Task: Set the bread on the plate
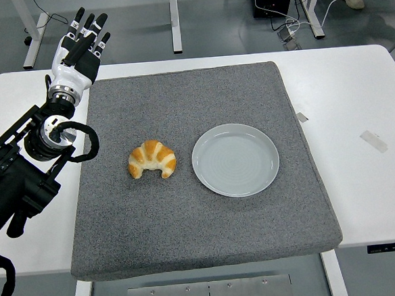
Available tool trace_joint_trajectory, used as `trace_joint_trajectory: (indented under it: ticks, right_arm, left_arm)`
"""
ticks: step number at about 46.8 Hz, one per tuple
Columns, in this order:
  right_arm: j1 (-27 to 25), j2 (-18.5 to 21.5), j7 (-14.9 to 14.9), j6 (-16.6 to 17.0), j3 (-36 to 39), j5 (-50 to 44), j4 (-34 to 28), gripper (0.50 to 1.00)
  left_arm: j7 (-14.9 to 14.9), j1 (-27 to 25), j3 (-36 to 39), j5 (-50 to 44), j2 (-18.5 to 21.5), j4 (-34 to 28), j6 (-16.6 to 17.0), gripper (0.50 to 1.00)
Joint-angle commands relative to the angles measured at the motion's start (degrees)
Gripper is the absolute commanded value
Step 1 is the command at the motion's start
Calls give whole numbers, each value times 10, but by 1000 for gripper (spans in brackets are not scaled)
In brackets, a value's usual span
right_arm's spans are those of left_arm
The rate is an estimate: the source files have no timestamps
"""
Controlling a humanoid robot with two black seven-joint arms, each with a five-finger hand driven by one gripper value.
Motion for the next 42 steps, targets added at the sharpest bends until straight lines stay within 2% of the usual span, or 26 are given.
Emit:
trace_joint_trajectory:
  ticks: [1,16,20,23,31,33,36,42]
  right_arm:
    - [0,0,0,0,0,0,0,1000]
    - [0,0,-1,0,0,0,0,1000]
    - [0,0,-1,0,-1,0,0,1000]
    - [0,0,0,0,-1,0,0,1000]
    - [0,0,0,0,-1,0,0,1000]
    - [0,0,0,0,-1,0,0,1000]
    - [1,0,0,0,0,0,1,1000]
    - [1,0,0,0,0,0,1,1000]
  left_arm:
    - [-4,1,3,10,1,0,0,981]
    - [-15,0,10,46,0,0,-2,981]
    - [-14,-1,30,60,2,-3,-28,981]
    - [-14,-4,58,79,17,-7,-40,980]
    - [-24,-14,109,165,76,-46,-46,977]
    - [-37,-17,121,197,91,-53,-48,977]
    - [-72,-24,144,248,109,-55,-62,977]
    - [-169,-34,183,318,145,-57,-103,978]
